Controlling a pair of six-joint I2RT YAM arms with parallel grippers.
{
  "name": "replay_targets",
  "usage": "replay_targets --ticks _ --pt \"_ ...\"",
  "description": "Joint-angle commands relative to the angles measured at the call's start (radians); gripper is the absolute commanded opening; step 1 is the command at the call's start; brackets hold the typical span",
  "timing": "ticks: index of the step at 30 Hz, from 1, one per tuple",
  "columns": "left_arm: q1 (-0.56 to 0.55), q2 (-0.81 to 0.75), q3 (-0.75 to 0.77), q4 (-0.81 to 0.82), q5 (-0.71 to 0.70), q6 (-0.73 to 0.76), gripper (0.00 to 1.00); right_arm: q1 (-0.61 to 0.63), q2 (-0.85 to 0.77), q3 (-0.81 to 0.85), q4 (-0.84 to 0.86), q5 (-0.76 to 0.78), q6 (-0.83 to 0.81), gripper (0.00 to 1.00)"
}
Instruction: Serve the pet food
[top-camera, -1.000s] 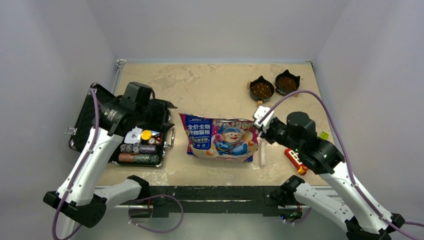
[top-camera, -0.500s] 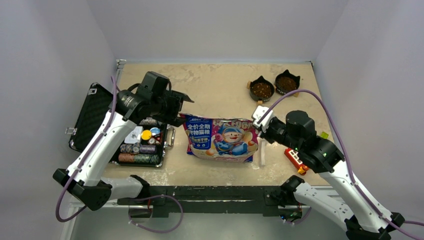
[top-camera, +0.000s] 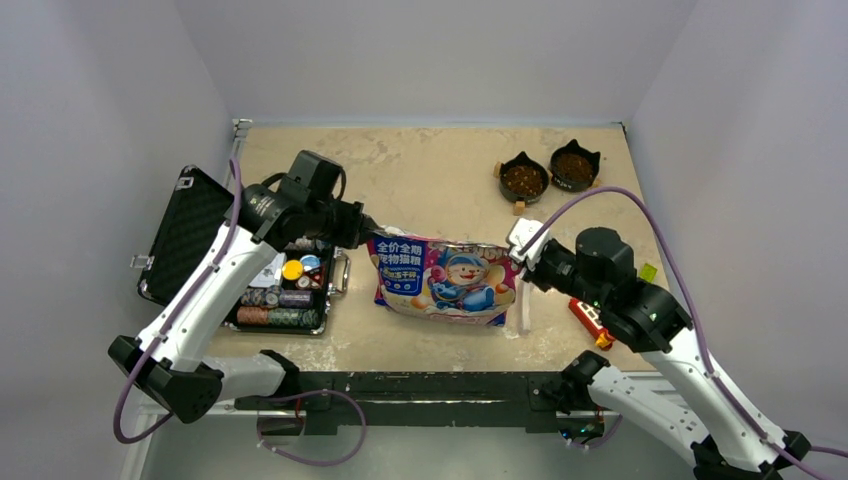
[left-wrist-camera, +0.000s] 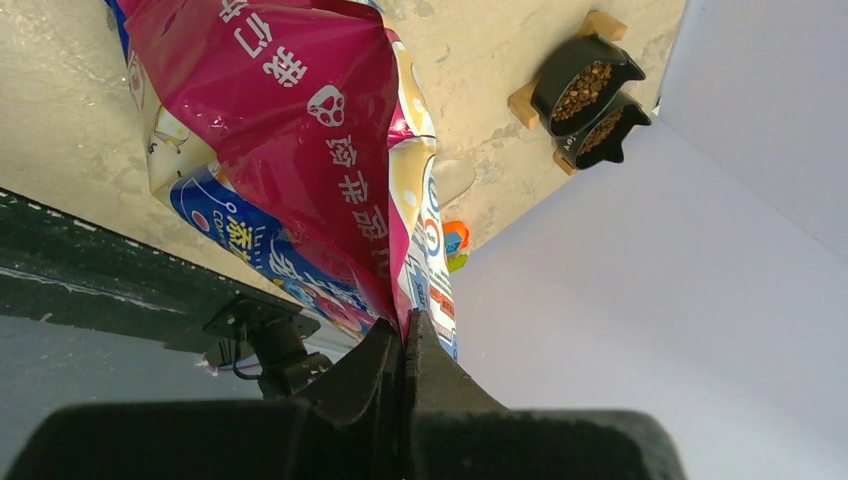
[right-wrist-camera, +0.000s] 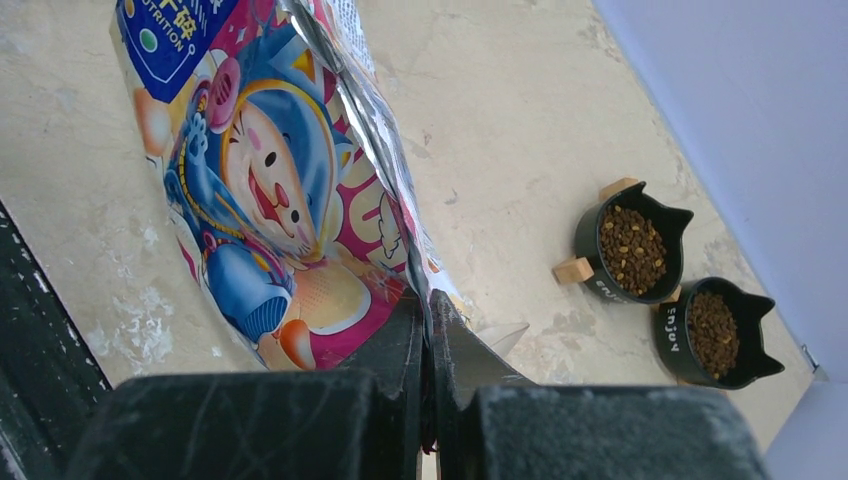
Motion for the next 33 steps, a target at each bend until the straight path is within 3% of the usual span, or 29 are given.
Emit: replay_targets --ticks 1,4,5,7,12,18,24,27,29,31,32,33 --pt "0.041 -0.009 0.083 -0.051 -0.124 0.021 0.00 -0.011 -0.078 -0.034 -0.045 0.096 -0.041 0.00" --pt "0.041 -0.004 0.100 -0.068 -0.077 0.018 0.00 -0.010 -0.051 -0.001 -0.053 0.068 -0.035 0.00" --pt "0.042 -0.002 0.092 -0.061 -0.047 0.009 0.00 -0.007 -0.036 0.010 -0.045 0.046 -0.028 0.04" --pt "0.039 -0.004 0.080 -0.049 -0.009 -0.003 0.00 0.024 -0.011 0.025 -0.011 0.008 -0.029 0.23" --pt "0.038 -0.025 0.072 -0.036 -0.016 -0.008 0.00 0.206 0.106 0.065 0.072 0.052 -0.080 0.52" --pt "0.038 -0.046 0.037 -0.012 0.009 -0.013 0.00 0.302 0.309 0.215 0.100 0.083 -0.123 0.64" --pt "0.039 -0.064 0.023 -0.004 0.014 -0.017 0.00 0.381 0.478 0.322 0.097 0.160 -0.143 0.65" --pt "0.039 -0.067 0.033 -0.006 0.010 -0.019 0.00 0.398 0.516 0.340 0.116 0.221 -0.123 0.64" --pt "0.038 -0.068 0.034 -0.006 0.005 -0.020 0.00 0.400 0.527 0.346 0.120 0.265 -0.117 0.57" --pt "0.038 -0.069 0.033 -0.007 0.002 -0.024 0.00 0.400 0.526 0.341 0.122 0.318 -0.110 0.36" --pt "0.038 -0.071 0.031 -0.008 0.002 -0.025 0.00 0.400 0.516 0.335 0.120 0.331 -0.109 0.15" --pt "0.038 -0.074 0.030 -0.011 -0.001 -0.026 0.00 0.400 0.506 0.328 0.112 0.354 -0.102 0.00"
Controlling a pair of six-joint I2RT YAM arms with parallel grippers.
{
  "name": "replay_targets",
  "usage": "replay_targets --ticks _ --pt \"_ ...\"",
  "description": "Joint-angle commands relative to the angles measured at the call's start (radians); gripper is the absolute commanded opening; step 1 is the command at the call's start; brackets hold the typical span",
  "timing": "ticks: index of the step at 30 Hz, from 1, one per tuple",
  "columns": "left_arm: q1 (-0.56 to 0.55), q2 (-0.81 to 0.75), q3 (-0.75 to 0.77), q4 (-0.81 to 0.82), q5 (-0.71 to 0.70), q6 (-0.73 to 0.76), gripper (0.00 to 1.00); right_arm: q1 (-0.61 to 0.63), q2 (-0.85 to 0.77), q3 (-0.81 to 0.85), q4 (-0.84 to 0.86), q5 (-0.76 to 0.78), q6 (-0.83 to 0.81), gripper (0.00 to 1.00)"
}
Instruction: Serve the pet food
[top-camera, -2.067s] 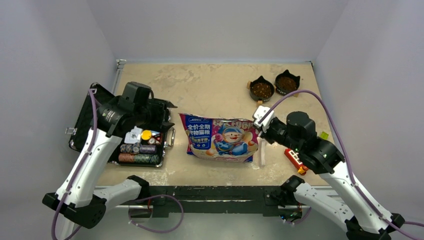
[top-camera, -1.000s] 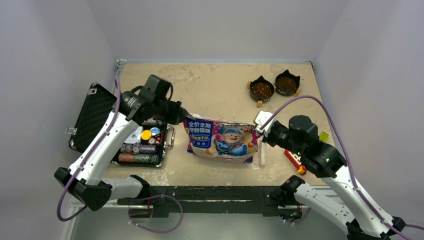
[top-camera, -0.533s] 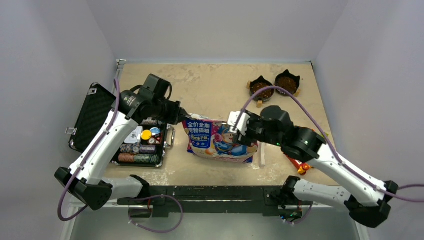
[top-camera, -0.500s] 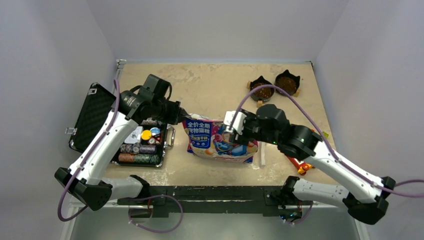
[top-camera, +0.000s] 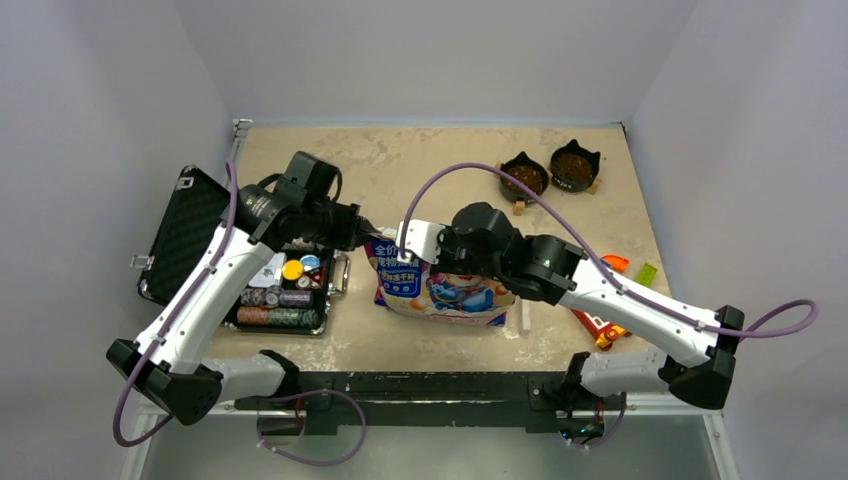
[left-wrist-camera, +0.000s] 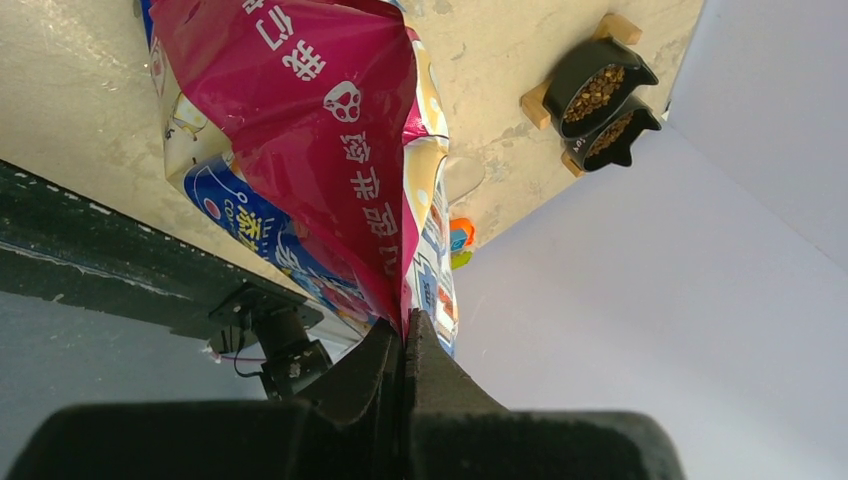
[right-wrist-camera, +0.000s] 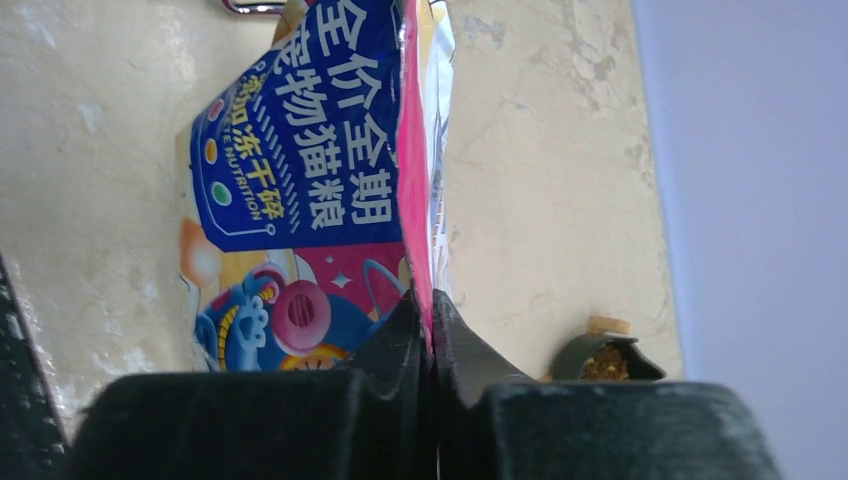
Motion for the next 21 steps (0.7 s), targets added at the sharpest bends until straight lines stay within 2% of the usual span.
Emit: replay_targets --ticks 1,3,11,18,19,21 --pt "0.024 -0.068 0.022 0.030 -0.047 -0.018 0.00 0.000 -0.054 0.014 0.020 0.131 0.020 0.00" --pt "0.025 -0.079 0.020 0.021 -0.064 -0.022 0.00 -0.006 -0.112 -0.047 0.034 0.154 0.019 0.00" --pt "0.028 -0.096 0.033 -0.028 -0.103 -0.021 0.00 -0.082 -0.341 -0.222 0.022 0.018 0.119 0.00" --pt "0.027 -0.110 -0.006 0.024 -0.061 -0.005 0.00 -0.082 -0.331 -0.203 0.069 -0.040 0.195 0.00" --pt "0.026 -0.115 -0.020 0.045 -0.047 -0.006 0.03 -0.082 -0.319 -0.184 0.070 -0.050 0.199 0.00" --pt "0.011 -0.118 -0.037 0.070 -0.033 -0.012 0.19 -0.081 -0.292 -0.148 0.067 -0.060 0.201 0.00"
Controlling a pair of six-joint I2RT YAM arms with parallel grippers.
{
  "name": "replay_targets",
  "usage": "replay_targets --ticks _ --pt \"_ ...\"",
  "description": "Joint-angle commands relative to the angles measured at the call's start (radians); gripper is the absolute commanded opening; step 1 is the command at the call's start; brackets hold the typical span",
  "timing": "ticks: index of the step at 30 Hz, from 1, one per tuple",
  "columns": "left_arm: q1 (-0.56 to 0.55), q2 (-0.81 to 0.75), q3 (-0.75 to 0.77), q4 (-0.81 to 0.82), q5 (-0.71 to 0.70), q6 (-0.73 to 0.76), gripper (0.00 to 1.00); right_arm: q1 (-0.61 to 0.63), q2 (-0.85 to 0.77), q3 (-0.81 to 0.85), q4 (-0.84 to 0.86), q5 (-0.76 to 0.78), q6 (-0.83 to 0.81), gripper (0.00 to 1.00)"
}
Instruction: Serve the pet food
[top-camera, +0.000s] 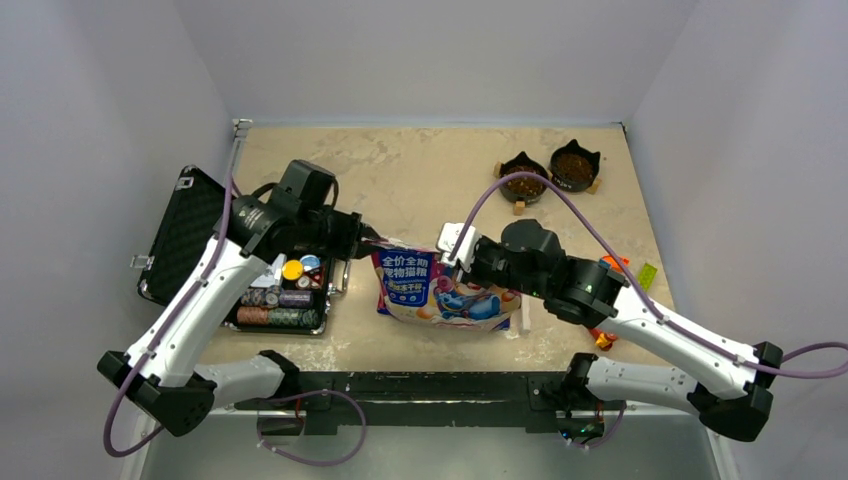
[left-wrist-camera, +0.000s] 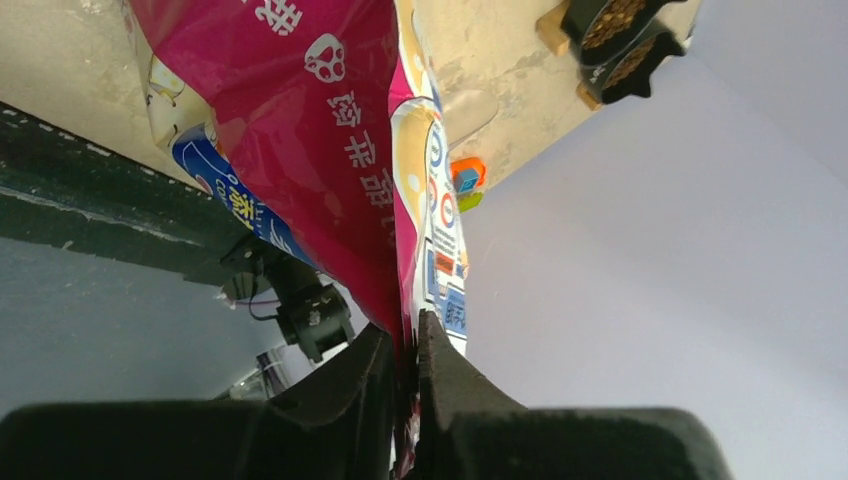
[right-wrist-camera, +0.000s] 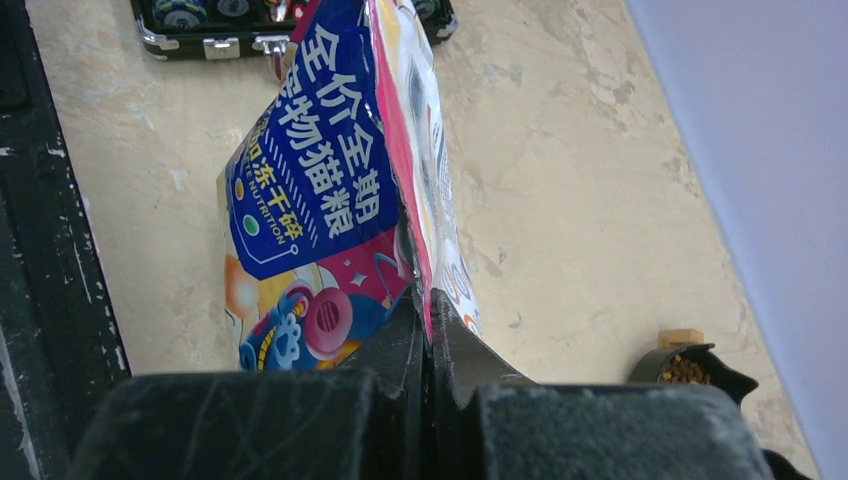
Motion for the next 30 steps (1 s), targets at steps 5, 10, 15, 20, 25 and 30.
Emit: replay_targets --ticks 5,10,15,20,25,30 --pt "-0.061 -0.047 0.006 0.095 -0.136 -0.031 0.49 -0.024 0.025 0.150 -0.088 0.016 0.039 0.00" --pt "-0.124 0.024 0.041 0.119 -0.116 -0.035 0.57 -0.018 0.059 0.183 -0.097 -0.005 0.040 0.00" --pt "-0.160 0.081 0.066 0.164 -0.104 -0.038 0.50 -0.006 0.063 0.185 -0.116 -0.016 0.029 0.00" --pt "-0.161 0.075 0.046 0.190 -0.137 -0.044 0.11 -0.003 0.056 0.163 -0.141 0.069 0.007 0.00" --pt "-0.157 0.036 0.013 0.196 -0.157 -0.082 0.00 -0.003 0.016 0.083 -0.122 0.149 -0.032 0.24" --pt "-0.155 0.035 0.017 0.176 -0.126 -0.104 0.00 -0.003 0.066 0.124 -0.110 0.156 -0.051 0.37"
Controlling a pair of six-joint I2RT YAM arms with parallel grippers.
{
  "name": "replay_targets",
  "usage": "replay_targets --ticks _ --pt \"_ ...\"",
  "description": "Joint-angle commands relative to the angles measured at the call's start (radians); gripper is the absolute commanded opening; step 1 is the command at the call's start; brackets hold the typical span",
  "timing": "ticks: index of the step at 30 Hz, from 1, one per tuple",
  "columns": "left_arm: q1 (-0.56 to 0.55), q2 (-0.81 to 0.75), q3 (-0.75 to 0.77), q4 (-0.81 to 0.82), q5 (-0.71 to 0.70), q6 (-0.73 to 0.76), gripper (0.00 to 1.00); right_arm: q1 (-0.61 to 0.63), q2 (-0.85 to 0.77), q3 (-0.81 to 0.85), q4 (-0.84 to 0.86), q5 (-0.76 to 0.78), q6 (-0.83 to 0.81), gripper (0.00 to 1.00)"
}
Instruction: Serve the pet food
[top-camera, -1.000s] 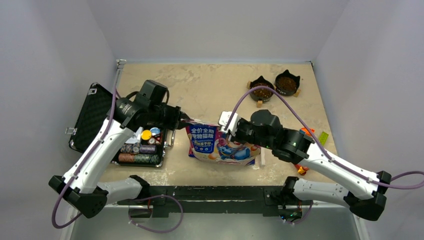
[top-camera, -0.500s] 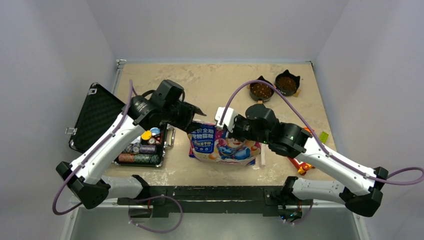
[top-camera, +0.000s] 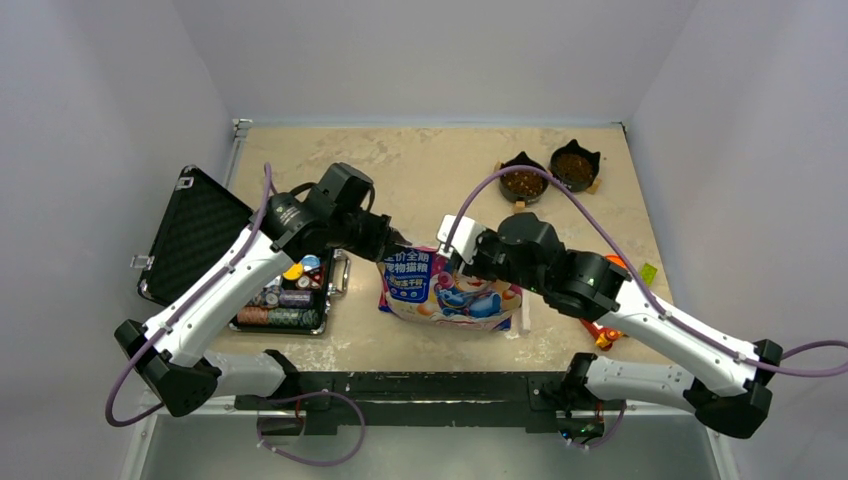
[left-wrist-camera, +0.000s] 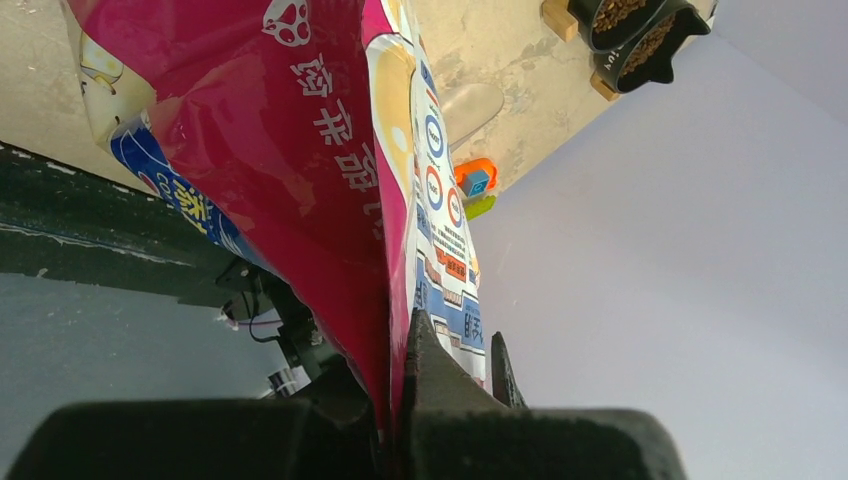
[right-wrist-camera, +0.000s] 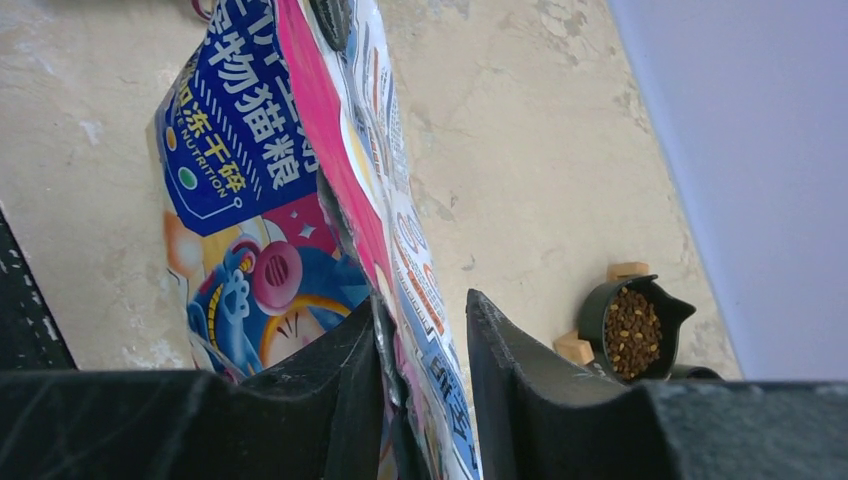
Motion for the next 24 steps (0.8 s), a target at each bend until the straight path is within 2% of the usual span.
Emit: replay_targets --ticks 1,6,8,9,10,11,15,19,24 --pt "0.008 -0.042 0.017 0.065 -0.016 -0.047 0.00 0.002 0.048 0.059 0.014 0.023 -0.026 0.38" --pt "0.020 -0.053 0.027 0.054 -0.026 -0.051 0.00 0.002 0.109 0.105 -0.003 0.069 -0.021 0.39" --pt "0.031 -0.063 0.026 0.037 -0.036 -0.053 0.00 0.001 0.097 0.089 0.007 0.105 -0.021 0.36" --pt "0.036 -0.068 0.022 0.030 -0.040 -0.055 0.00 0.000 0.080 0.073 0.016 0.136 -0.026 0.25" --pt "0.047 -0.074 0.018 0.022 -0.043 -0.058 0.00 -0.002 0.065 0.055 0.020 0.175 -0.033 0.09" --pt "0.057 -0.080 0.015 0.011 -0.047 -0.058 0.00 -0.006 0.049 0.036 0.019 0.219 -0.040 0.00" --pt "0.111 -0.102 0.017 -0.044 -0.068 -0.037 0.00 -0.083 -0.065 -0.084 0.016 0.287 -0.062 0.00" --pt "0.142 -0.131 0.007 -0.067 -0.071 -0.024 0.00 -0.211 -0.178 -0.165 -0.025 0.239 -0.075 0.00" --pt "0.144 -0.138 0.006 -0.087 -0.082 -0.018 0.00 -0.238 -0.222 -0.175 -0.055 0.251 -0.087 0.00"
